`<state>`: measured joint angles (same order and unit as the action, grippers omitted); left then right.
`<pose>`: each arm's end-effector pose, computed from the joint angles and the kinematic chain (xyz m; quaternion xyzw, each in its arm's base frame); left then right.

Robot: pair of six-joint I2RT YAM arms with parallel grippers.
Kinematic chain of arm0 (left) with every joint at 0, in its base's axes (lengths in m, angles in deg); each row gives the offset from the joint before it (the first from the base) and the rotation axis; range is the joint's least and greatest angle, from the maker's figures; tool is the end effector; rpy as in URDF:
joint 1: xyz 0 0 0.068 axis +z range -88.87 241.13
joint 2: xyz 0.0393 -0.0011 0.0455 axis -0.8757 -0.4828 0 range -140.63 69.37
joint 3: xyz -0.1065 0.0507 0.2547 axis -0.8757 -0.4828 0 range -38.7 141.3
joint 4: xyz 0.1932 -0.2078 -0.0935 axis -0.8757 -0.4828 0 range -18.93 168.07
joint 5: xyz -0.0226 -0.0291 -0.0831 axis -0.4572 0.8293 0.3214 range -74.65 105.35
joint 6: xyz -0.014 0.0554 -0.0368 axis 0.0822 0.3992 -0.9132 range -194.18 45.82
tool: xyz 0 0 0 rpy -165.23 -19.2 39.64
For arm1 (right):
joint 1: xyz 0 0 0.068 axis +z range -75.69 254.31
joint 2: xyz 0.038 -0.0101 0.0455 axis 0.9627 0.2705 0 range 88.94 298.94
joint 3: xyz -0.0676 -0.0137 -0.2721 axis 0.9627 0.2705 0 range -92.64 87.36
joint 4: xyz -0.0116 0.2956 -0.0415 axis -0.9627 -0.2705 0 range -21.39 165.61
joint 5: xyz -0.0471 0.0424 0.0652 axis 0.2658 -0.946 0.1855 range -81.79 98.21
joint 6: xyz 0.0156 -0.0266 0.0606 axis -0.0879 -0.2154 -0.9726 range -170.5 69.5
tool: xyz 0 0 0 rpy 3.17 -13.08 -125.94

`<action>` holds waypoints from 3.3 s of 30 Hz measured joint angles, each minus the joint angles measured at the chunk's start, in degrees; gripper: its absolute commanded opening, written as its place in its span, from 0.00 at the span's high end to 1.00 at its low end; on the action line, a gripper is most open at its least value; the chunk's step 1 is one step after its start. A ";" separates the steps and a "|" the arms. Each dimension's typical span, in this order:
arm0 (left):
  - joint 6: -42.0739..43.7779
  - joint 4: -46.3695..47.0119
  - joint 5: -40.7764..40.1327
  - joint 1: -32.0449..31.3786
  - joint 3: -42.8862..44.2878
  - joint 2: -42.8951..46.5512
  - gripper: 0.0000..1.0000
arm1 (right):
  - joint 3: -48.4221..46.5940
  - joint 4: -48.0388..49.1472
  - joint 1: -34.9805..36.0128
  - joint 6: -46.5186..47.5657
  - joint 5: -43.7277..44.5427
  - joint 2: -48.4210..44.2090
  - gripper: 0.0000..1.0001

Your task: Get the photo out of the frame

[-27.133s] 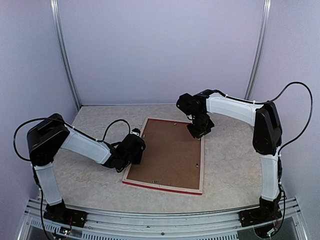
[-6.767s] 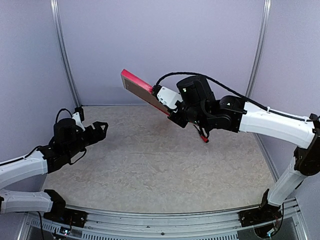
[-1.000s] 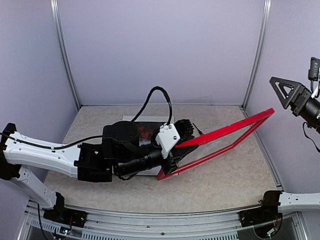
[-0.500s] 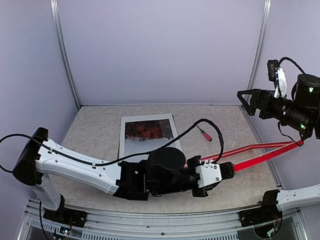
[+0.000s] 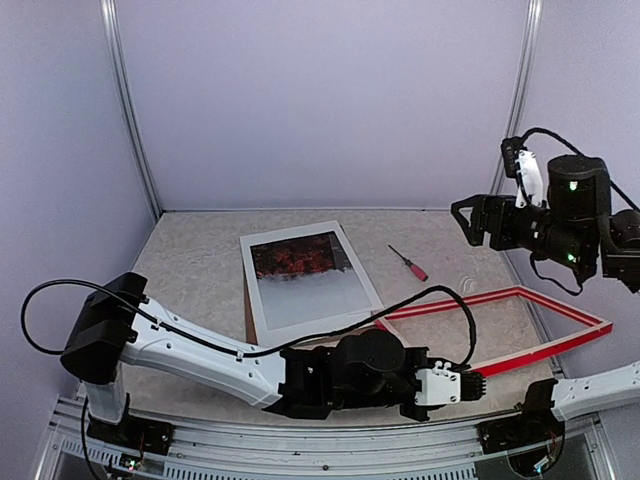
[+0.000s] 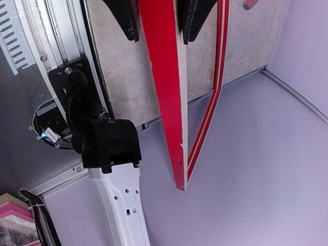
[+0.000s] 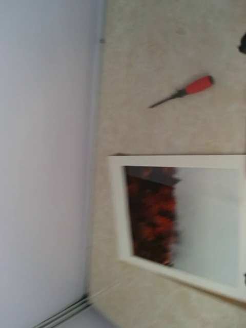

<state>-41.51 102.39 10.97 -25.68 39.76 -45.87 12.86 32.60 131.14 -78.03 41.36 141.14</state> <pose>0.0335 -0.5241 0.2096 0.6609 0.4134 -0.2583 0.5707 0.1375 0.1558 0.4497 -0.0426 0.8039 0.1920 0.5613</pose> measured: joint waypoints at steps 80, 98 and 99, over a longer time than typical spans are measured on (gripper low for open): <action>-68.85 -25.35 31.15 79.52 24.57 -24.72 0.36 | -41.90 11.15 -31.52 10.23 -51.67 88.08 0.28; -69.40 -24.68 32.15 78.40 24.65 -25.07 0.47 | -45.35 9.46 -31.54 11.41 -53.35 90.31 0.37; -69.88 -23.87 32.63 78.40 24.33 -25.14 0.48 | -45.35 9.46 -31.58 11.45 -53.48 90.36 0.38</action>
<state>-111.39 78.52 43.60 52.72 64.08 -71.00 -32.49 42.07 99.56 -66.57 -12.12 231.50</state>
